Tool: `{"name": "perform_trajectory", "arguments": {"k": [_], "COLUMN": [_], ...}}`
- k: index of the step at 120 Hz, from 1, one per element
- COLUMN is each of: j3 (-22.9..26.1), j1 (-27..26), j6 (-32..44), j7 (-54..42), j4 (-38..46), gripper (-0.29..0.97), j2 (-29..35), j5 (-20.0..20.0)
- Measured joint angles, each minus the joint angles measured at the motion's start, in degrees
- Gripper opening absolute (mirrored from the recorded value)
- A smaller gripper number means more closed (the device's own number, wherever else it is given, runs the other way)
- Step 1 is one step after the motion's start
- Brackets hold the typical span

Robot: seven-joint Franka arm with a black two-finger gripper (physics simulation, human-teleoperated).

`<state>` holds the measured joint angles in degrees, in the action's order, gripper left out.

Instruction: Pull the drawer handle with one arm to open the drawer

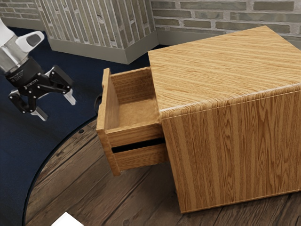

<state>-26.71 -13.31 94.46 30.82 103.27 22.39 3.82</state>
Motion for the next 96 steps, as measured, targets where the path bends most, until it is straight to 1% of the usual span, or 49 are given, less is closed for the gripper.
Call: {"name": "perform_trajectory", "arguments": {"k": [13,23,26,39,48,62,80,88,96], "j3": [-0.3,-1.5,-1.9,-6.1,-7.2,-7.4,-8.0,-10.9,-16.4], "j1": [0.0,0.0,0.0,-0.2,0.0,-0.1,-0.2,-2.8,-9.4], "j6": [-3.4,-3.8,-3.3,0.7,3.2,5.5,7.4,7.9,8.2], "j7": [1.7,2.6,2.8,2.6,2.2,1.7,1.1,-1.0,-5.2], "j4": [-0.9,-2.0,-2.1,-2.3,-2.3,-2.3,-2.3,-2.5,-2.7], "gripper": [0.68,0.68,0.68,0.68,0.68,0.68,0.68,0.68,0.68], "j2": [1.2,2.5,2.9,3.5,3.6,3.6,3.3,2.4,2.1], "j5": [-2.9,-3.2,-2.6,2.4,4.5,6.1,6.8,7.5,11.6]}}
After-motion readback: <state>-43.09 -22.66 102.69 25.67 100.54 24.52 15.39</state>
